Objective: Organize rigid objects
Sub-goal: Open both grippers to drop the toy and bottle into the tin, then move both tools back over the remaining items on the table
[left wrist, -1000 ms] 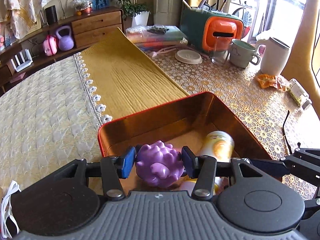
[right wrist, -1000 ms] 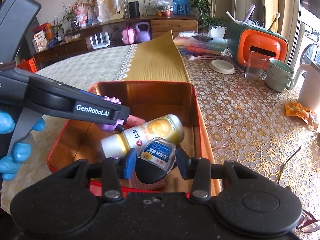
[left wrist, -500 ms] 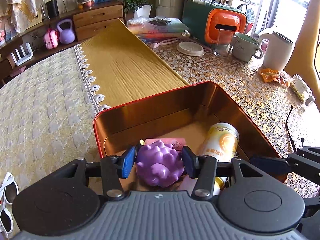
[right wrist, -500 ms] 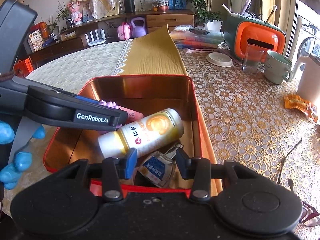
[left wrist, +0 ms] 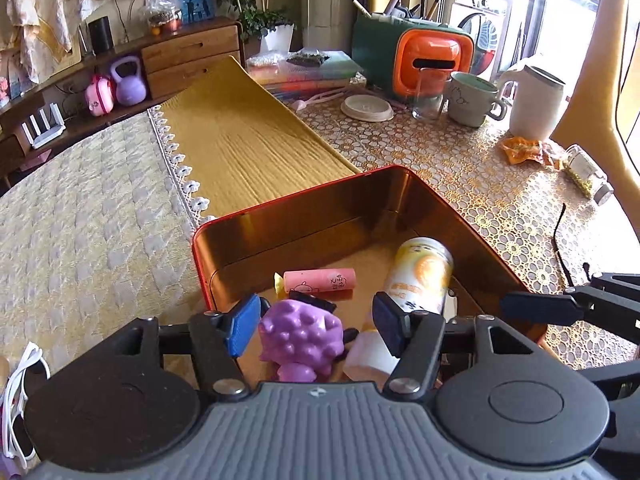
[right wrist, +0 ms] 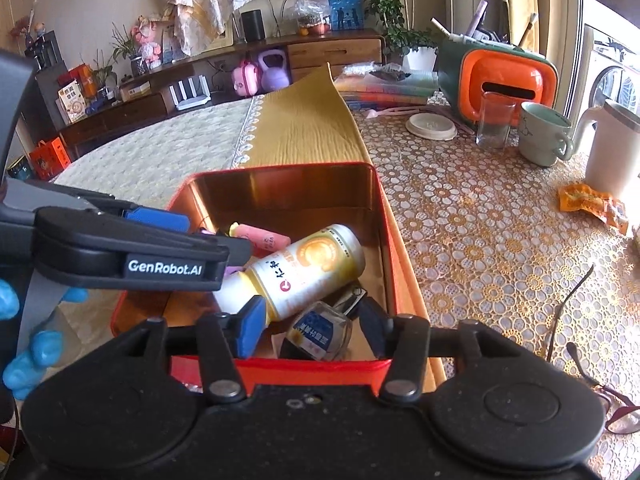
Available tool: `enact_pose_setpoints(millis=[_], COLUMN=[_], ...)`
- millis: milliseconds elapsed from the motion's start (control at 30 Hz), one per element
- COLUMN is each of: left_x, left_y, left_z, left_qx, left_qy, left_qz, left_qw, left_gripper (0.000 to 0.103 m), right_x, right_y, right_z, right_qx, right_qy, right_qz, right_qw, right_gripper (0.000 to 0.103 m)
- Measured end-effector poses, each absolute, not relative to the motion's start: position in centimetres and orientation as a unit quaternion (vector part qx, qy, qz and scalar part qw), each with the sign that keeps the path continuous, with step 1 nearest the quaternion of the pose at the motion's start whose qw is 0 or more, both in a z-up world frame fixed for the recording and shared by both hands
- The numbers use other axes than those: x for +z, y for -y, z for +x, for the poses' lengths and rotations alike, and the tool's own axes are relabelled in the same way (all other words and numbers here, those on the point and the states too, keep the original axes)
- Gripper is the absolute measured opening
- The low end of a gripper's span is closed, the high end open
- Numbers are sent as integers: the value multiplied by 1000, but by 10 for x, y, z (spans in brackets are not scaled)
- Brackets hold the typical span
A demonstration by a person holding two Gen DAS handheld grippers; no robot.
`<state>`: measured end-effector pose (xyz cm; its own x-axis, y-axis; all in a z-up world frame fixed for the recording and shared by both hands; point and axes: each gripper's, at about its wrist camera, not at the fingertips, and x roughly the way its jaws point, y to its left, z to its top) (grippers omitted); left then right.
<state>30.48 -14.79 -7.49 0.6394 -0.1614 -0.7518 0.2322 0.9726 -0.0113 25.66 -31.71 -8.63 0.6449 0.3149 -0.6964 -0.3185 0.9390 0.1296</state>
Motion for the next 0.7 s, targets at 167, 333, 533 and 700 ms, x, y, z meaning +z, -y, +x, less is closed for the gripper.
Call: enact_pose_setpoints(millis=[167,333,533,700], left_x=[-65,-55,-41,-32], left_y=[141,132,116,101], left_z=[290,275,256,240], left_qx=[-115,-110,-112,-114], left_qy=[-400,-393,-378,-370], left_qz=[42,29,19,8], left_qw=[908,913,919,922], left_gripper=[61,61,61,61], right_x=[-76,-67,-57,-49], right_y=[315,311,303,295], right_z=[248,236,223,213], right_qx=[177,180,185,191], right_qy=[-374,-367,-359,-351], right_qz=[0,7,8,7], right_qw=[910,913,915,917], right_gripper=[53,58,62,63])
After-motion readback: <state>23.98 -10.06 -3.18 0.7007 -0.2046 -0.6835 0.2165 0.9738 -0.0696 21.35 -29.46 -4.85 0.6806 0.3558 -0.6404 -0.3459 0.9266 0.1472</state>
